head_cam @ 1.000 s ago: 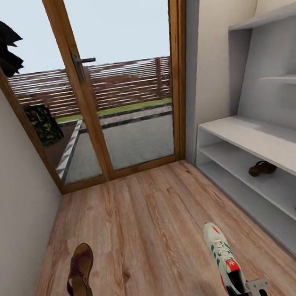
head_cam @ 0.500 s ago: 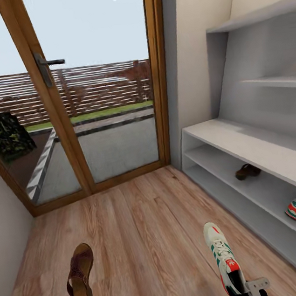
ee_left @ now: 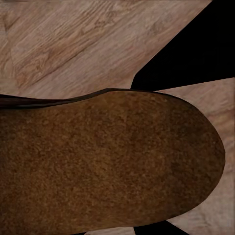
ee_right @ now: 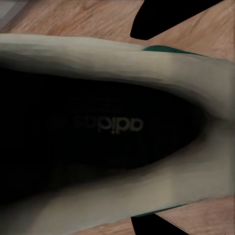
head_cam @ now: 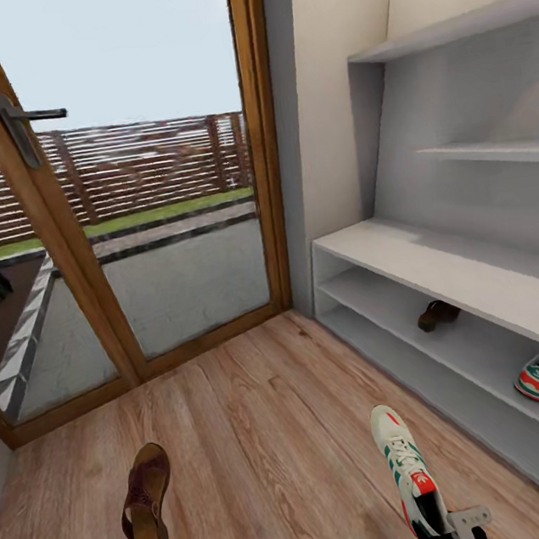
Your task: Pick up the two gym shoes and the two sandals from the corridor floor and place them onto the hallstand (shoe rack) in the corridor, making sure they are on the rack and not on the floor. Arrange them so the two gym shoes are next to each other and the two sandals are next to each other.
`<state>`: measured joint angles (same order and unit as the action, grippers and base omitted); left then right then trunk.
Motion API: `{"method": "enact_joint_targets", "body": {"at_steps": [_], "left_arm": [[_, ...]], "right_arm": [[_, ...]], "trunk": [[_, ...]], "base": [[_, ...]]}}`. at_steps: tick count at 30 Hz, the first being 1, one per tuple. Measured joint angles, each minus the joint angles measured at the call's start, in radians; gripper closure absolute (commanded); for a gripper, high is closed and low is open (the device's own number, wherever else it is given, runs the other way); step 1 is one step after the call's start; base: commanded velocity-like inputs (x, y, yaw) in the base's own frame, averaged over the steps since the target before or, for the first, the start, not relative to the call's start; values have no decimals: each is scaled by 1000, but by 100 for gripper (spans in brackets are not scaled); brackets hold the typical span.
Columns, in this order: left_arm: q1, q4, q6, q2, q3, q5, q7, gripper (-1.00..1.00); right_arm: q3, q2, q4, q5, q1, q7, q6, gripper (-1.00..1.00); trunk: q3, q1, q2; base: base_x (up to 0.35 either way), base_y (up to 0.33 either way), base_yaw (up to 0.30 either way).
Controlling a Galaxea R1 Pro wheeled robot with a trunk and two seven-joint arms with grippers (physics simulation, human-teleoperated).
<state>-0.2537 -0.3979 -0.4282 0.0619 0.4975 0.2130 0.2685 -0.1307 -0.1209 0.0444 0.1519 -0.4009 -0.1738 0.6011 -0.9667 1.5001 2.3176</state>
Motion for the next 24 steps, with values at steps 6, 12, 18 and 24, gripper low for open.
{"method": "enact_joint_targets", "body": {"at_steps": [6,12,18,24], "left_arm": [[0,0,0,0,0,0,0,100],[0,0,0,0,0,1,0,100],[0,0,0,0,0,1,0,100],[0,1,0,0,0,1,0,100]], "right_arm": [[0,0,0,0,0,0,0,100],[0,0,0,0,0,0,0,100],[0,0,0,0,0,0,0,100],[0,0,0,0,0,0,1,100]], "trunk": [[0,0,0],[0,0,0],[0,0,0],[0,0,0]], "base": [[195,282,-263],[183,288,-263],[174,257,-263],[37,44,-263]]}}
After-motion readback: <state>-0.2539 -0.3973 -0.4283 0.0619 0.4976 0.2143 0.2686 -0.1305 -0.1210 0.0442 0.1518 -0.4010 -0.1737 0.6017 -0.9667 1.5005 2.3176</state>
